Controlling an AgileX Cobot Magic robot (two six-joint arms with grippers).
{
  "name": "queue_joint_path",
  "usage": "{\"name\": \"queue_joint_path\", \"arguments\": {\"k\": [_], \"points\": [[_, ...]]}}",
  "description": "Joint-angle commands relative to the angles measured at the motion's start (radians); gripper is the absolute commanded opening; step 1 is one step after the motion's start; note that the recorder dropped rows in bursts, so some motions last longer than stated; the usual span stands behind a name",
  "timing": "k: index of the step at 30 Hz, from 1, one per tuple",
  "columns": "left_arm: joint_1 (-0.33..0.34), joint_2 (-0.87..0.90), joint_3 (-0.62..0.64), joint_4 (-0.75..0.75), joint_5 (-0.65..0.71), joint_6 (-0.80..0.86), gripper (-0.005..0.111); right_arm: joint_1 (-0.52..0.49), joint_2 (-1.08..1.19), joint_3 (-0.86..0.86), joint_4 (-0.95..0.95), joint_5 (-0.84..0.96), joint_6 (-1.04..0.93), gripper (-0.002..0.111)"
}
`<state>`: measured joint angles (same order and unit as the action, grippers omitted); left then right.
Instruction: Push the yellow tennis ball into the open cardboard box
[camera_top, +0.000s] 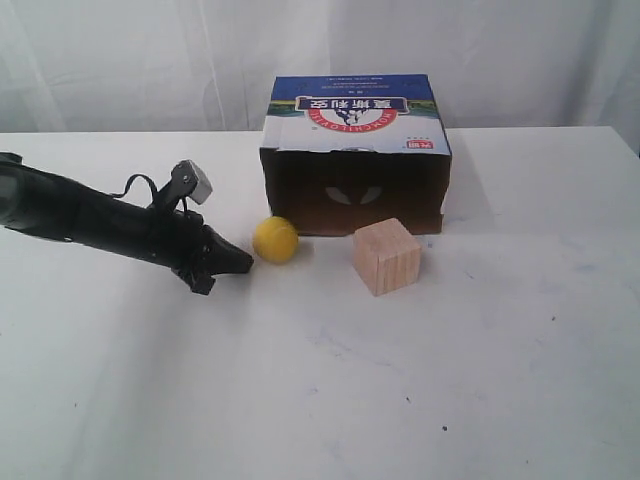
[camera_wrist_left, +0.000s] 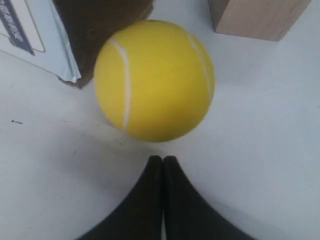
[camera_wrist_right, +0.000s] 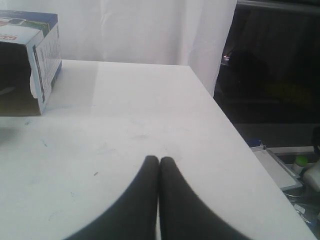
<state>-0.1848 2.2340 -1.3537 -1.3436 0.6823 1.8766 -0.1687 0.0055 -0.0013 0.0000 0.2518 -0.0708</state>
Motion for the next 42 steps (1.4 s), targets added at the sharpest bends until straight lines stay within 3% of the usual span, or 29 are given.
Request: {"name": "queue_joint_path", "arguments": {"k": [1, 3, 9, 14, 22, 31, 37, 42], "points": [[0.003, 0.016, 0.009, -0.068, 0.036, 0.050, 0.000, -0.009, -0.006, 0.001, 0.000, -0.014, -0.003, 0.000], [0.003, 0.016, 0.009, -0.058, 0.101, 0.044, 0.000, -0.009, -0.006, 0.001, 0.000, -0.014, -0.003, 0.000], [0.003, 0.015, 0.009, 0.072, 0.116, -0.094, 0.000, -0.009, -0.006, 0.001, 0.000, -0.014, -0.003, 0.000], [0.003, 0.003, 0.009, 0.129, 0.298, -0.124, 0.000, -0.009, -0.006, 0.001, 0.000, -0.014, -0.003, 0.000], [-0.048, -0.019, 0.001, -0.076, 0.392, -0.015, 0.000, -0.009, -0.006, 0.001, 0.000, -0.014, -0.003, 0.000], [-0.207, -0.019, -0.063, -0.093, 0.155, -0.017, 0.000, -0.009, -0.006, 0.001, 0.000, -0.014, -0.003, 0.000], [-0.224, -0.011, -0.066, -0.104, 0.028, 0.003, 0.000, -0.009, -0.006, 0.001, 0.000, -0.014, -0.003, 0.000], [-0.224, -0.011, -0.068, -0.165, -0.003, 0.088, 0.000, -0.009, -0.006, 0.001, 0.000, -0.014, -0.003, 0.000]]}}
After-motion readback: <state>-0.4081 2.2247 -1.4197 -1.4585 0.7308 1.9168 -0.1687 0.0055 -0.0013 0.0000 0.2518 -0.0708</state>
